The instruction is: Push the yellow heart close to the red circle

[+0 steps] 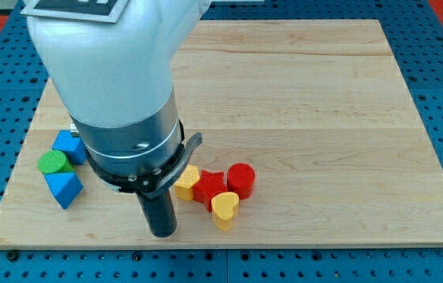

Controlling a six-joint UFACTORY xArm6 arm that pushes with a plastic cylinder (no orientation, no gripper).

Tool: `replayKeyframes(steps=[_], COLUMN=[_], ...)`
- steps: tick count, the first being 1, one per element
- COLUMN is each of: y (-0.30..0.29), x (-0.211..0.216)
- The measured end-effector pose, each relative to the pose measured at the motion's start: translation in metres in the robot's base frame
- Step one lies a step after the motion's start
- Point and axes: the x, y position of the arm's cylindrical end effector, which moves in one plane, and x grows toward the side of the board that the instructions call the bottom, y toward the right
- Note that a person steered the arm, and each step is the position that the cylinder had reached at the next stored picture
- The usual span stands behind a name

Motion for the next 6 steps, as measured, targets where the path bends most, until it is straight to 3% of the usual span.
replayKeyframes(steps=[3,5,6], y=[0.000,-0.017,0.033], x=[-0.004,0.018,0.018])
